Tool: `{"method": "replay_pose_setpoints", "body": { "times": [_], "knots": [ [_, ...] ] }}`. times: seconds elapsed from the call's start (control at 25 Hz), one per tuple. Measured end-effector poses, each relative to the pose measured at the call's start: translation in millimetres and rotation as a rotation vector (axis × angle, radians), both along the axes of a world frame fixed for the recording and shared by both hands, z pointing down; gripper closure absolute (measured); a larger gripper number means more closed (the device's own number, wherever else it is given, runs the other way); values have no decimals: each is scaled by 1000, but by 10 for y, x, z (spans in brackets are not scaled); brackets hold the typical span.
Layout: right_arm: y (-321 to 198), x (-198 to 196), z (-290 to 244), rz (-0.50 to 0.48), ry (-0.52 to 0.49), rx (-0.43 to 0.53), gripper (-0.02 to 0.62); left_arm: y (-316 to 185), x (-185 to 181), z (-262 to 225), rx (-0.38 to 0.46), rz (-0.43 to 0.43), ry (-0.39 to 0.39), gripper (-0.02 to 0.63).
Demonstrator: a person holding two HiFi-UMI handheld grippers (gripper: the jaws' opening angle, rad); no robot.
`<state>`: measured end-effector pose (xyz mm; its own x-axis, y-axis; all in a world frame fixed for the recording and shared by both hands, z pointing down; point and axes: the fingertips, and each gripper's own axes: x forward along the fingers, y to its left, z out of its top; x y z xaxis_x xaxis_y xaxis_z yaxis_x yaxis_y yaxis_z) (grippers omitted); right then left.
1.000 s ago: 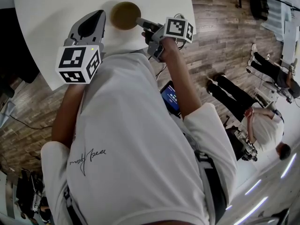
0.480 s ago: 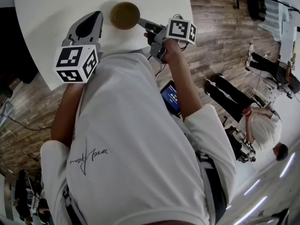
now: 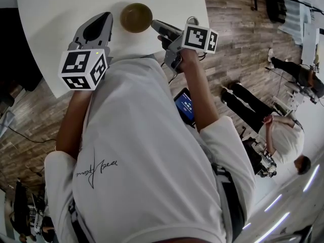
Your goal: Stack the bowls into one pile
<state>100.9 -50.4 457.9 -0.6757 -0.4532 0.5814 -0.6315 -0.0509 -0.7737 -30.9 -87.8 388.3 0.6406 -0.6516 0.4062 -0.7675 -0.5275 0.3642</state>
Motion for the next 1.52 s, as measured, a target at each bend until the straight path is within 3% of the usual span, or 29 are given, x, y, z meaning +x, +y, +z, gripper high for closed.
{"method": "replay_pose_setpoints", "body": {
  "times": [0.56,1.04,1.52],
  "knots": [
    [-182,-201,-311,-222,291,266,569,-116,-115,-106,22,-55,23,600],
    [-162,-419,-723,-350,380,504,587,-42,-207,-250,53,-82,34,600],
    [-206,-475,-875,-366,413,575,588,-48,-198,-283,73,-75,11,600]
  ]
}}
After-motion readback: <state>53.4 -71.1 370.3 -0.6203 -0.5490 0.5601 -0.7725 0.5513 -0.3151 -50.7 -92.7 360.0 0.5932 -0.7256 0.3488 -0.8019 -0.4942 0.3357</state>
